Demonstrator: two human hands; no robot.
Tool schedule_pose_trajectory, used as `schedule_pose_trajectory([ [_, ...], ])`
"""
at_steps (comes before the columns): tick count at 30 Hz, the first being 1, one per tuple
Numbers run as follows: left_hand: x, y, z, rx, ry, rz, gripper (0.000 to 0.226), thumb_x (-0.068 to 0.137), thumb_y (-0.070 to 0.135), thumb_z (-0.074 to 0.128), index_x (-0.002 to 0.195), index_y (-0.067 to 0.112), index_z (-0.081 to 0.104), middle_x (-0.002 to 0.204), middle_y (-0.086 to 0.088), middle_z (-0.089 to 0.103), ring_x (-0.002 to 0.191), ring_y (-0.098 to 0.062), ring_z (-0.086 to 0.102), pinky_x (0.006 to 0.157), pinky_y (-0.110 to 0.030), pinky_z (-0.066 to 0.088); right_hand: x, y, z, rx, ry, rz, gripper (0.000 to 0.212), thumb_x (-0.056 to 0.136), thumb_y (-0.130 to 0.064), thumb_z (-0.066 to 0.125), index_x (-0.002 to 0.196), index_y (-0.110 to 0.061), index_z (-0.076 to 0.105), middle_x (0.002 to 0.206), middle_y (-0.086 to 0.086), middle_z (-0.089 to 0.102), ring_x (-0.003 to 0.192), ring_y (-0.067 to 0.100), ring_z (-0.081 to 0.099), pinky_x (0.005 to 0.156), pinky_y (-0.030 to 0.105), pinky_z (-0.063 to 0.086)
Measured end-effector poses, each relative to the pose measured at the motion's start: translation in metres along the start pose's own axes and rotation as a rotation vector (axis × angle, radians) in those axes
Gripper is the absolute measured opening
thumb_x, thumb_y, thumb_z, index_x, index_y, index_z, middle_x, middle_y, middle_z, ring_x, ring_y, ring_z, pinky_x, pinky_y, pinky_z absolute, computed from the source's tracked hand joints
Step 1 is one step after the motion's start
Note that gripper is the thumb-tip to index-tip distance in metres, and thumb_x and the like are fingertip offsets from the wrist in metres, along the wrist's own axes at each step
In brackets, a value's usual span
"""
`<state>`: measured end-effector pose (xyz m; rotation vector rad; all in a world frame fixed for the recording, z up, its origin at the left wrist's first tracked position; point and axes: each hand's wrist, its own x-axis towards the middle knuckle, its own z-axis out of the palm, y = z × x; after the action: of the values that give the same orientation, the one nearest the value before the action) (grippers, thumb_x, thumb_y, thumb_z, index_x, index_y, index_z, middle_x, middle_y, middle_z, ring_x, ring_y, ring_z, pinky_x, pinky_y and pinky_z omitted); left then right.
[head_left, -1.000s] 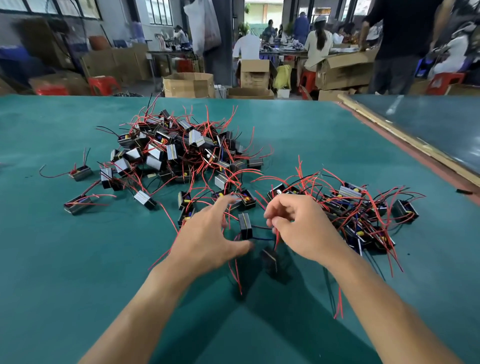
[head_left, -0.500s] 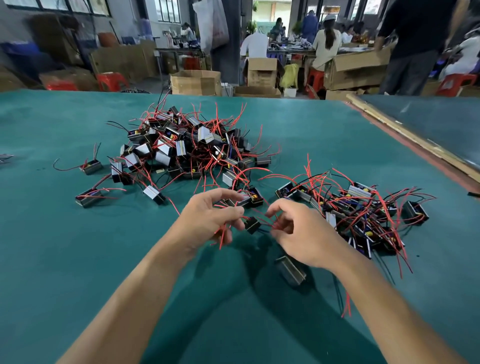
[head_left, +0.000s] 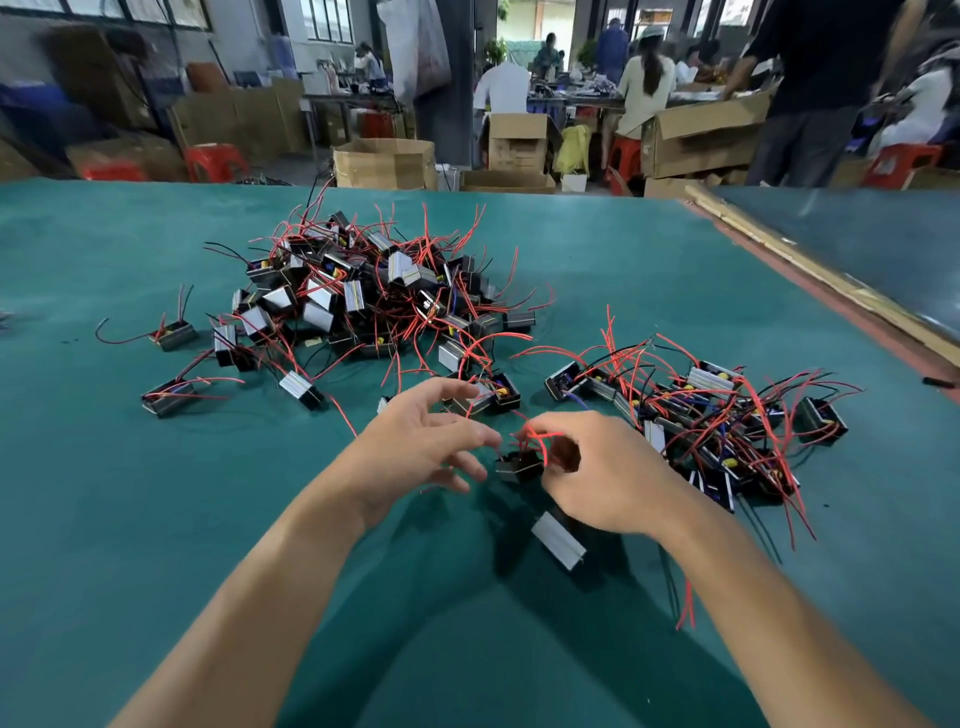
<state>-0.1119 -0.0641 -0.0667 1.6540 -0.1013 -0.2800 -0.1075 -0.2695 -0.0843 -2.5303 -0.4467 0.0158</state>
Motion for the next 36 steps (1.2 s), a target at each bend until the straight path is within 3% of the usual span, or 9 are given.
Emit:
schedule_pose_trajectory([
  [6,0.009,-0.016,0.002,0.356,0.142,-0.024,0.03,0.087,0.005,0.064,0.112,0.016,0.053,0.097,-0.002,0.068,0.081,-0.025,0.062,0.083,-0.046,0.055,-0.002,-0.003,0.003,-0.065,-0.073,-0.063,0.02,0.08,-0.029,0.062,0.098,-0.035,0.064,0.079,-0.013,0.068,0.076,0.011,0.058,0.064,0.021,0.039],
  [10,0.015,-0.024,-0.002,0.605,0.205,0.085,0.036,0.09,0.016,0.063,0.124,0.017,0.05,0.119,-0.004,0.059,0.114,-0.023,0.056,0.101,-0.032,0.042,-0.001,-0.005,0.004,-0.072,0.03,-0.058,0.014,0.081,-0.037,0.068,0.087,-0.024,0.066,0.071,-0.006,0.066,0.069,0.014,0.057,0.062,0.026,0.043],
  [13,0.015,-0.028,-0.005,0.769,0.276,0.14,0.055,0.093,0.023,0.058,0.142,0.021,0.035,0.14,0.001,0.046,0.127,-0.021,0.044,0.098,-0.018,0.028,-0.001,-0.007,0.007,-0.039,0.194,-0.051,0.017,0.077,-0.037,0.072,0.075,-0.021,0.065,0.059,-0.007,0.06,0.061,0.01,0.053,0.052,0.017,0.035],
  [17,0.013,-0.021,-0.002,0.61,0.584,0.261,0.029,0.09,0.027,0.063,0.117,0.024,0.054,0.101,0.009,0.067,0.089,-0.019,0.063,0.083,-0.035,0.049,-0.003,-0.013,0.01,0.057,0.341,-0.035,0.023,0.075,-0.031,0.074,0.063,-0.018,0.058,0.057,-0.011,0.06,0.053,0.012,0.049,0.049,0.019,0.034],
  [20,0.011,-0.011,0.008,0.256,0.402,0.095,0.021,0.091,0.037,0.063,0.097,0.017,0.06,0.068,0.001,0.072,0.057,-0.02,0.065,0.055,-0.033,0.051,-0.004,-0.018,0.01,0.079,0.331,-0.1,0.025,0.074,-0.031,0.076,0.064,-0.015,0.059,0.053,-0.004,0.056,0.056,0.018,0.049,0.049,0.021,0.034],
  [22,0.011,-0.011,0.014,0.17,0.27,-0.027,0.029,0.091,0.038,0.064,0.096,0.009,0.062,0.064,-0.001,0.069,0.052,-0.021,0.063,0.049,-0.031,0.051,-0.006,-0.021,0.01,0.092,0.238,-0.169,0.023,0.074,-0.031,0.077,0.066,-0.016,0.061,0.053,-0.003,0.054,0.056,0.017,0.046,0.051,0.022,0.033],
  [27,0.006,-0.009,0.01,-0.051,0.158,-0.028,0.019,0.089,-0.005,0.063,0.107,-0.002,0.058,0.061,-0.004,0.07,0.047,-0.011,0.062,0.046,-0.022,0.05,-0.01,-0.028,0.009,0.272,-0.045,-0.219,0.014,0.079,-0.022,0.073,0.089,-0.032,0.07,0.062,-0.008,0.061,0.057,0.01,0.05,0.062,0.028,0.045],
  [31,0.005,0.003,0.0,-0.155,0.175,-0.04,0.026,0.088,-0.011,0.06,0.11,0.001,0.054,0.066,-0.011,0.067,0.04,-0.006,0.048,0.04,-0.014,0.039,-0.005,-0.018,0.001,0.394,0.053,-0.124,0.033,0.093,-0.006,0.055,0.117,-0.03,0.056,0.062,-0.011,0.065,0.052,0.01,0.048,0.056,0.022,0.041],
  [36,-0.002,0.006,0.0,-0.004,-0.024,-0.008,0.028,0.087,-0.01,0.061,0.111,0.002,0.054,0.069,-0.013,0.07,0.043,-0.007,0.048,0.04,-0.014,0.037,0.002,-0.007,-0.003,0.289,0.137,0.072,0.029,0.095,-0.004,0.043,0.097,-0.03,0.057,0.064,0.004,0.063,0.047,0.011,0.041,0.054,0.03,0.036],
])
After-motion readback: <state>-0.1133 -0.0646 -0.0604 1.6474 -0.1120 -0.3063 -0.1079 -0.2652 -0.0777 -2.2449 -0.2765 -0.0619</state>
